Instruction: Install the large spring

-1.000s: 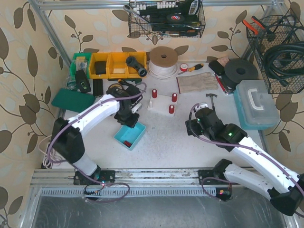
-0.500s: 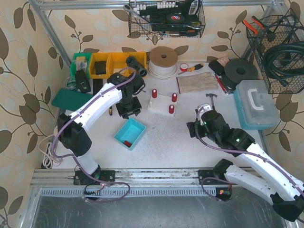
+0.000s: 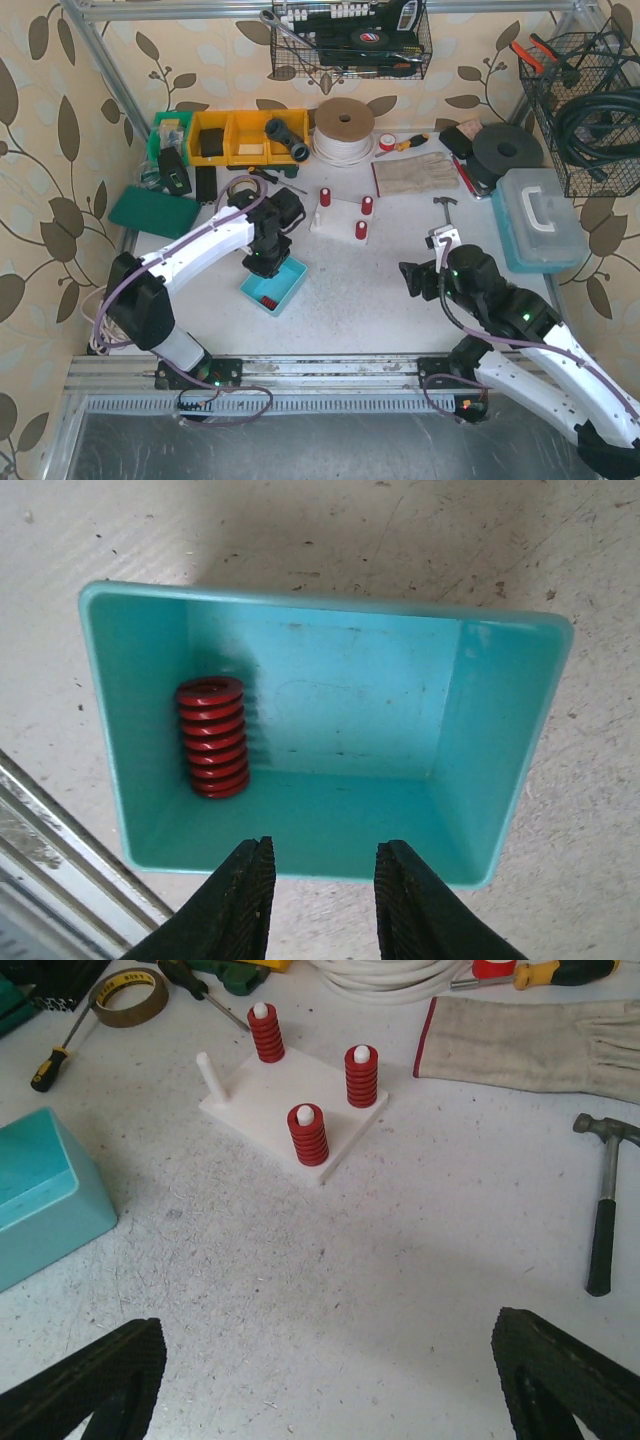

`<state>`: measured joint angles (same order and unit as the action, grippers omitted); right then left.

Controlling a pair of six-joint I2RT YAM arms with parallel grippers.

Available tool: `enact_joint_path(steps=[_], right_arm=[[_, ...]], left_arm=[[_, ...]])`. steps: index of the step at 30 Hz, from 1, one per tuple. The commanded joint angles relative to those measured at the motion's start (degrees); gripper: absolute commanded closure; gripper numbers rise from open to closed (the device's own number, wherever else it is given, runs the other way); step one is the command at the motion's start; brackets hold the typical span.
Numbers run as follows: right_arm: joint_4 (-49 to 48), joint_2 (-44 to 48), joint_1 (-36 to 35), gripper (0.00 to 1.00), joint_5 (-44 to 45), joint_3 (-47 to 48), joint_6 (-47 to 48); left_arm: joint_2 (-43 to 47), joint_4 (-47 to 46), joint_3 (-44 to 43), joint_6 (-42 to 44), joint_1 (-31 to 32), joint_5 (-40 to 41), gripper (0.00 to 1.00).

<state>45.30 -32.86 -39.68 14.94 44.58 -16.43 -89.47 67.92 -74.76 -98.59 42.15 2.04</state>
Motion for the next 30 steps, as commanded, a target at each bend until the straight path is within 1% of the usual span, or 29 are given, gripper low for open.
enact_joint_path(steps=[1, 5, 9, 12, 13, 18, 23, 26, 28, 30], right_arm=[[0.57, 1.15, -0.05, 0.12, -0.57, -0.76, -0.36], [0.66, 0.53, -0.05, 0.12, -0.2, -0.72, -0.08], [0.78, -0.16, -0.05, 0.12, -0.53, -0.47, 0.25], [0.97, -0.18, -0.05, 0.12, -0.48, -0.52, 0.25], [0.83, -0.05, -0.05, 0.12, -0.27, -0.69, 0.25], [0.63, -0.72, -0.05, 0.12, 0.02, -0.73, 0.59], [0.85, -0.81, -0.05, 0.12, 0.04, -0.72, 0.37], [0.92, -0.78, -0.05, 0.12, 0.11, -0.73, 0.3], [0.93, -0.78, -0.05, 0.12, 0.23, -0.63, 0.39], [1.12, -0.84, -0.05, 0.12, 0.43, -0.51, 0.51]], left_arm=[[-1.55, -0.37, -0.71, -5.76, 1.7, 4.78, 0.66], [-2.57, -4.44, 3.46, -6.32, 1.71, 4.1, 0.66], [-5.55, -1.72, 1.83, -5.56, 2.04, 1.6, 0.65], [-7.07, 0.04, 0.23, -4.42, 2.15, 1.68, 0.61], [-7.39, 0.09, 0.41, -4.34, 2.15, 1.55, 0.59], [-6.48, -2.43, 5.21, -5.54, 2.26, -0.25, 0.58], [-6.81, 2.24, 4.41, -4.07, 2.23, -0.43, 0.56], [-6.85, 1.1, 5.49, -4.01, 2.23, -0.97, 0.52], [-6.94, -0.66, 6.61, -4.28, 2.23, -1.6, 0.51], [-7.59, -0.04, 6.26, -4.32, 2.33, -1.79, 0.51]])
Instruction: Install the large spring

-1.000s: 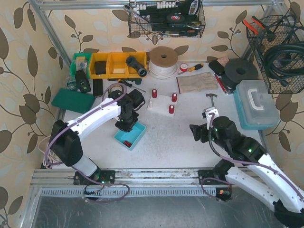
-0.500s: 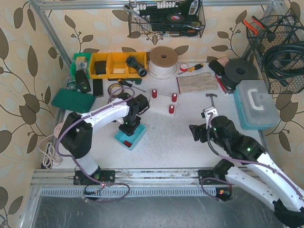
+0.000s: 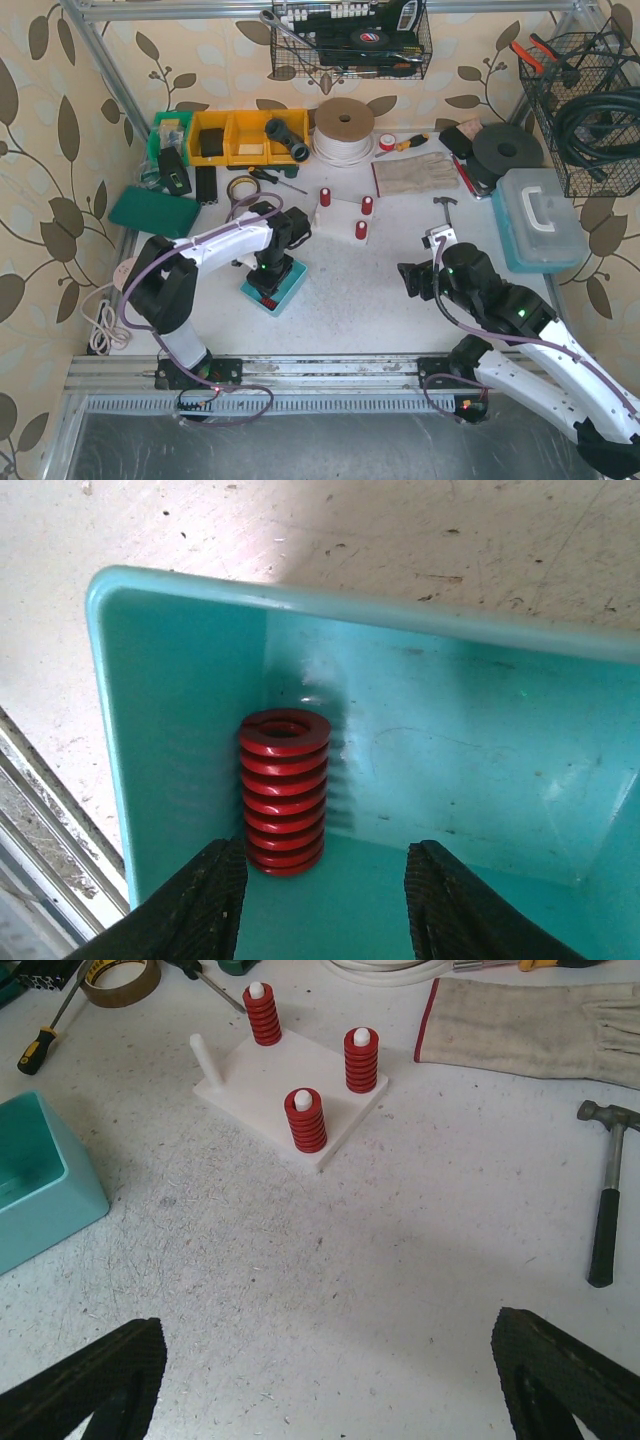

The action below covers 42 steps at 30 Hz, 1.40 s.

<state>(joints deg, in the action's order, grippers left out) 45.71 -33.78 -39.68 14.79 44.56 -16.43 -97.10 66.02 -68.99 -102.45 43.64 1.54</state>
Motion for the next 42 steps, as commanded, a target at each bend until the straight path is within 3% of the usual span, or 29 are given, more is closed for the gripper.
enact_joint_path(steps=[1, 7, 21, 30, 38, 42], right_arm=[[0.78, 0.1, -0.05, 0.12, 0.71, -0.38, 0.52], [1.07, 0.66, -0.05, 0.12, 1.38, -0.36, 0.27], [1.81, 0.09, -0.05, 0.12, 2.7, -0.17, 0.21], [1.74, -1.4, -0.05, 0.12, 2.0, 0.07, 0.42], [0.89, -0.42, -0.05, 0.12, 1.61, -0.6, 0.43], [0.86, -0.92, -0.05, 0.12, 1.36, -0.61, 0.43]], left_arm=[[-0.46, 2.21, 0.04, -0.09, 0.84, -1.34, 0.51], [-2.01, -0.69, 0.49, 1.47, 0.92, -2.65, 0.43], [-4.24, -9.62, 4.2, 5.74, 1.28, 1.33, 0.43], [-2.16, -11.31, -4.9, 10.31, -0.13, 10.6, 0.45], [2.28, -8.7, 1.4, 7.3, -0.05, 5.87, 0.46], [4.99, -13.9, 3.63, 16.24, -0.04, 6.13, 0.45]])
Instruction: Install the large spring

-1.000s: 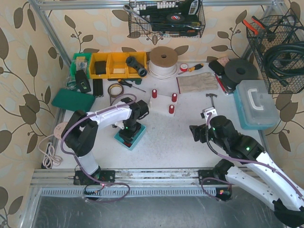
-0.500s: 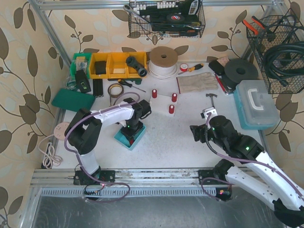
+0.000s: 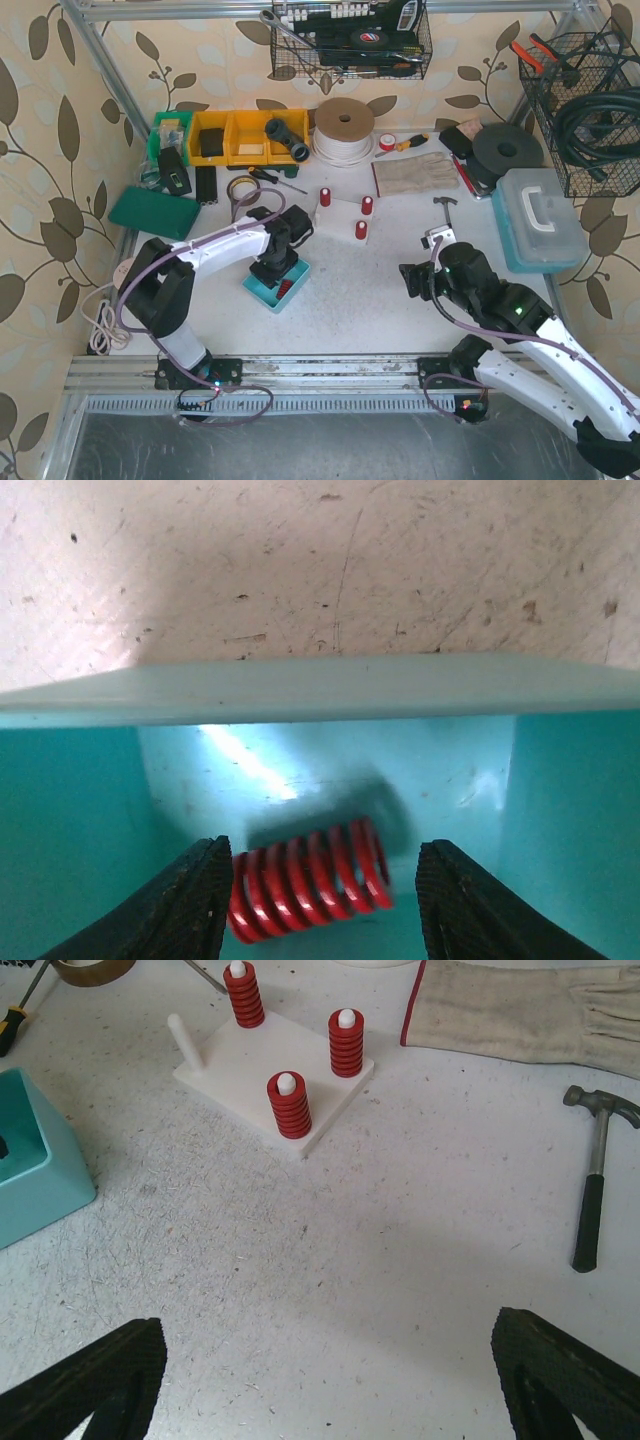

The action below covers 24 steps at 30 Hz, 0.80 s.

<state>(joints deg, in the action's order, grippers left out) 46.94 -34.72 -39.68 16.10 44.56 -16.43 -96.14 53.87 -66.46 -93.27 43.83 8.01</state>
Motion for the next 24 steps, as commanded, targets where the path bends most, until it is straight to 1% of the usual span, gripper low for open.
enact_joint_path(steps=[1, 5, 7, 9, 12, 16, 20, 24], right_arm=[[-0.36, -0.07, -0.05, 0.12, 0.03, -0.61, 0.43], [-0.36, -0.2, -0.05, 0.12, 0.03, -0.62, 0.43], [-0.36, -0.23, -0.05, 0.12, 0.03, -0.61, 0.51], [-0.44, -0.35, -0.05, 0.12, -0.23, -0.57, 0.58], [-0.26, -0.96, -0.05, 0.12, -0.96, 0.07, 1.03], [0.96, -2.69, -0.05, 0.12, -1.28, 1.79, 2.01], [1.56, -4.08, -0.05, 0.12, -1.3, 3.25, 2.22], [1.56, -5.47, -0.05, 0.12, -1.64, 4.39, 1.42]], left_arm=[[4.46, -1.59, 0.35, 11.35, -0.24, -0.38, 0.45], [4.47, 0.18, -4.79, 33.16, -0.41, -3.58, 0.46], [2.97, 5.03, -7.69, 40.58, -0.42, -4.81, 0.47], [1.58, 9.71, -9.35, 46.06, -0.38, -5.33, 0.49], [3.11, 10.98, -7.46, 51.65, -0.39, -5.11, 0.54], [7.19, 5.54, -2.27, 55.75, -1.12, -8.3, 0.58], [7.63, 1.75, 1.56, 58.77, -1.38, -12.51, 0.6], [6.38, -0.44, 2.39, 62.32, -1.46, -11.88, 0.59]])
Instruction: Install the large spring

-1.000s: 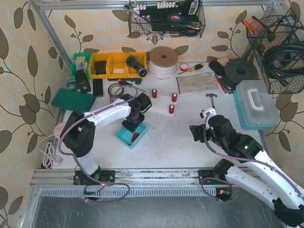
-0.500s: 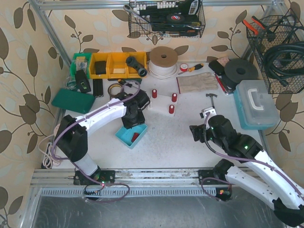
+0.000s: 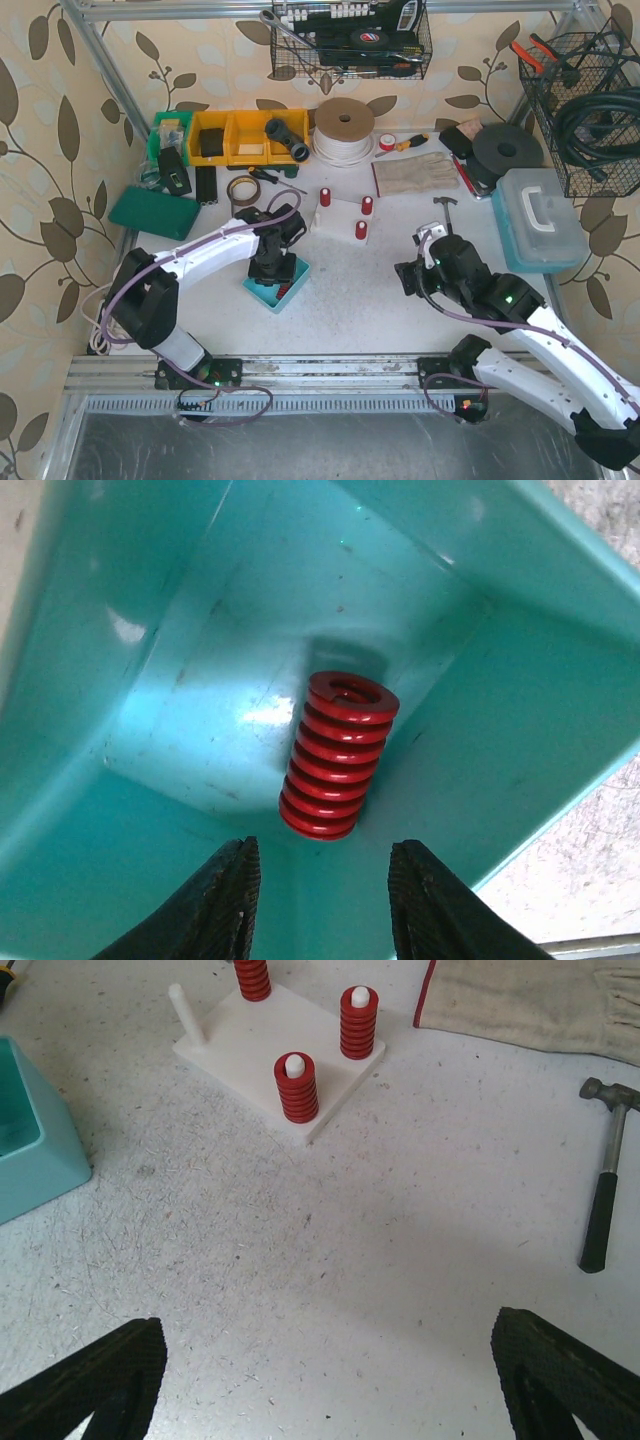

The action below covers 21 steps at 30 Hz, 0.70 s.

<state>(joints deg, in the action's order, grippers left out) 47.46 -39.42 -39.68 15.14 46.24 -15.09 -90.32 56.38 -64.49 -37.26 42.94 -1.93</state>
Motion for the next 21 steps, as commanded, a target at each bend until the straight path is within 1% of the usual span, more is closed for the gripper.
enact_joint_path(steps=[1, 9, 13, 15, 21], right_arm=[[1.09, -1.07, 0.0, 0.12, -0.65, 2.94, -0.1], [0.88, -2.71, -0.05, 0.12, -0.27, 4.05, 0.18], [0.87, -3.18, -0.05, 0.12, 0.62, 4.3, 0.69], [0.63, -3.38, -0.05, 0.12, 0.65, 4.01, 0.85], [0.35, -3.78, -0.05, 0.12, 0.96, 3.99, 1.24]], left_arm=[[0.01, -3.36, 0.11, 7.16, -0.64, -1.84, 0.58], [-5.25, -3.53, -1.54, 10.23, -1.54, -2.51, 0.59], [-5.95, -3.71, -0.4, 11.16, -1.54, -3.4, 0.59], [-6.17, -4.03, 0.35, 11.54, -1.54, -3.02, 0.57], [-9.43, -5.5, 1.27, 11.77, -1.54, -4.06, 0.57]])
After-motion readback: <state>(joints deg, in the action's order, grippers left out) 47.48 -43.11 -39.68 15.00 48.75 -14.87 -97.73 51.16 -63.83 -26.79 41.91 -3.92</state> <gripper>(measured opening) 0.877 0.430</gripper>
